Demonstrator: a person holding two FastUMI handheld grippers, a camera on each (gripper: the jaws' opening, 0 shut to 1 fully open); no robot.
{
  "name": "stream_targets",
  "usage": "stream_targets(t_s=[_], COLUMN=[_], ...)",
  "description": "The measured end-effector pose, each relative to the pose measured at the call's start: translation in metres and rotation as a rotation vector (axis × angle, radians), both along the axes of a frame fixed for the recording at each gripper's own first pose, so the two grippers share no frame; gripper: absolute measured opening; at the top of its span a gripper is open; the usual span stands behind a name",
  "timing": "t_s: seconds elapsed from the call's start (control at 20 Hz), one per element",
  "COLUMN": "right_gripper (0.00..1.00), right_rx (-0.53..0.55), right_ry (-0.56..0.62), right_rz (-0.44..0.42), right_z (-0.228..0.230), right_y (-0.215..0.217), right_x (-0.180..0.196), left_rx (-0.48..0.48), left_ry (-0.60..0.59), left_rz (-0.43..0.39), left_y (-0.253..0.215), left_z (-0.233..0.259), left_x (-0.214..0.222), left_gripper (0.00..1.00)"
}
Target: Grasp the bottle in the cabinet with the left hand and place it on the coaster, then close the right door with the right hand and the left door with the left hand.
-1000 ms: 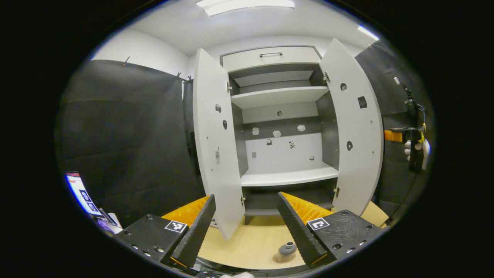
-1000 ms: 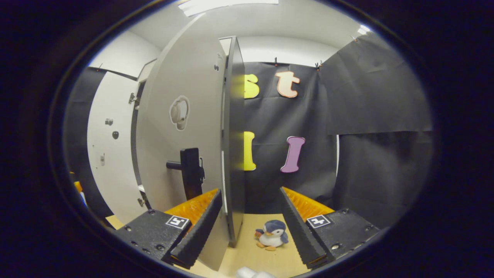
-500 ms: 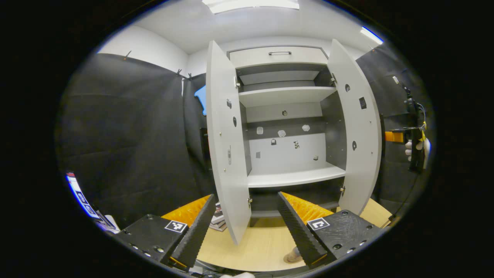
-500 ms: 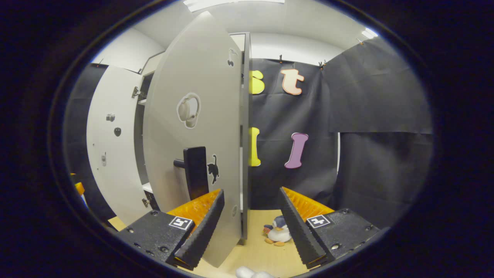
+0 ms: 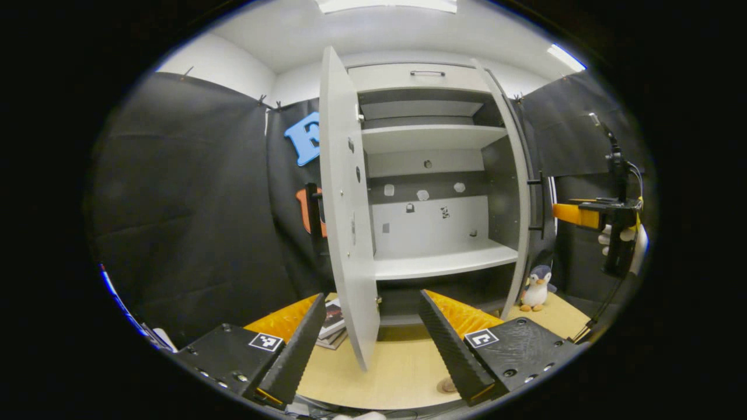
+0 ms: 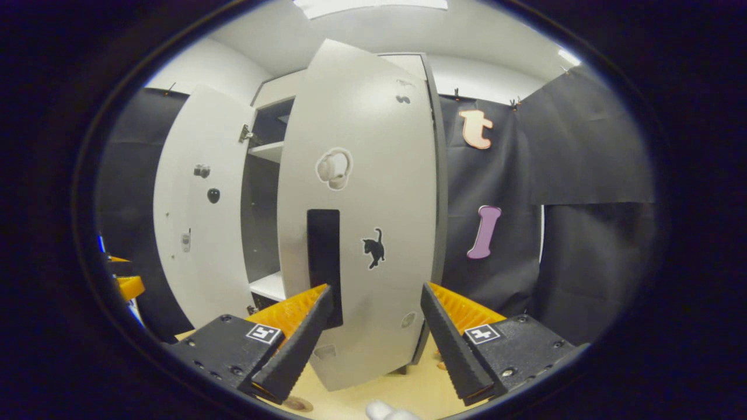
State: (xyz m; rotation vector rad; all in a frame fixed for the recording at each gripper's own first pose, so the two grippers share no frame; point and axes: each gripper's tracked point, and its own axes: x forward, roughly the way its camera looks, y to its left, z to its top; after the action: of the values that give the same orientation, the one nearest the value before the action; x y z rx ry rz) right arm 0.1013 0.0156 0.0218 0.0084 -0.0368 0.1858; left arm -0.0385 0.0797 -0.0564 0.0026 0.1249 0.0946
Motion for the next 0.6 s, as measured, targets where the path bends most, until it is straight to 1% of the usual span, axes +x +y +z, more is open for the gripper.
stream_targets(t_s=[0.2,0.3,0.5,0.6], right_gripper=[0.99,0.99,0.99,0.99], right_rx=[0.018,0.024,0.011,0.014], right_ry=[0.026,0.03,0.02,0.027], right_rz=[-0.029,-0.056,-0.121,-0.14], right_z=[-0.01,-0.013,-0.025,-0.033], right_y=[-0.001,-0.004,-0.01,-0.009], right_x=[-0.022,-0.034,-0.06,-0.074], left_rx=[0.006,0.015,0.027,0.051], left_ry=[-0.013,-0.018,-0.02,-0.021], left_rz=[-0.023,-0.018,0.021,0.056], left_y=[0.001,0.007,0.048,0.078], left_z=[0.004,0.009,0.009,0.014], left_x=[0.002,0.003,0.01,0.015], left_gripper=[0.97,0.97,0.97,0.98])
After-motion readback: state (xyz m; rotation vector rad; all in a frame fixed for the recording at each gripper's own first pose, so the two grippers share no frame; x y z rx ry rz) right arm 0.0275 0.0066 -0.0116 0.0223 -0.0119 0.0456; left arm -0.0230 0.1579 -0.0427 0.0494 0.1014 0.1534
